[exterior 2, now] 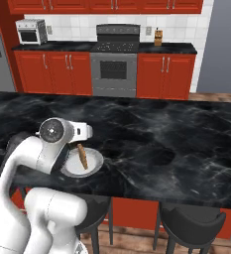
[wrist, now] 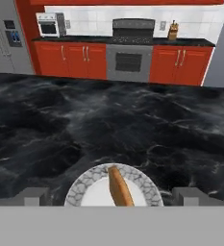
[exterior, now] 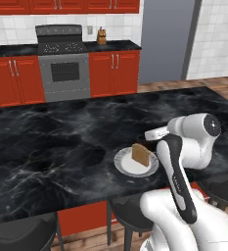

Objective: Start the toaster. Once the lever pops up, take the bread to the plate on the dining counter.

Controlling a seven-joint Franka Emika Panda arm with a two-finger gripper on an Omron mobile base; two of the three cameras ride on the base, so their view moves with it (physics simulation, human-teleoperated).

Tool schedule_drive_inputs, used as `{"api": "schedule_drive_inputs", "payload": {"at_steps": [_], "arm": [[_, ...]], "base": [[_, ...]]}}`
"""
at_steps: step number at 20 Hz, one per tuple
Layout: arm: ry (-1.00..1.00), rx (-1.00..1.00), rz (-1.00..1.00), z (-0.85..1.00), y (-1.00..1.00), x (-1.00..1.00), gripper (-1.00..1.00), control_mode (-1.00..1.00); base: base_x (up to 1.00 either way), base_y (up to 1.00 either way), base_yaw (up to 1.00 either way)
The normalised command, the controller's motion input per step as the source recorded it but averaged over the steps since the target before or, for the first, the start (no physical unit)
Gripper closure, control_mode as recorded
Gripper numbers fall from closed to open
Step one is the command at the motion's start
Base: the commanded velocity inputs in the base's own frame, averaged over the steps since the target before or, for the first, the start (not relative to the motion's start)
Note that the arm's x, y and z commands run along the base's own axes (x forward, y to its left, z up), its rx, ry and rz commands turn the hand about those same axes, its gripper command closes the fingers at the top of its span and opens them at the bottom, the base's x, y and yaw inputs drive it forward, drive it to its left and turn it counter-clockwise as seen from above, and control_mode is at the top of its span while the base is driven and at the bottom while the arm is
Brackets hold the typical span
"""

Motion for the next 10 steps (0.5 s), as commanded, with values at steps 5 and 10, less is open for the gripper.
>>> {"api": "schedule_drive_inputs", "payload": {"at_steps": [5,10], "arm": [[0.04,0.00,-0.25,0.36,0.00,-0.63,-1.00,-1.00],[0.00,0.00,-0.18,0.34,0.00,-0.72,-1.00,-1.00]], "base": [[0.00,0.00,0.00],[0.00,0.00,0.00]]}}
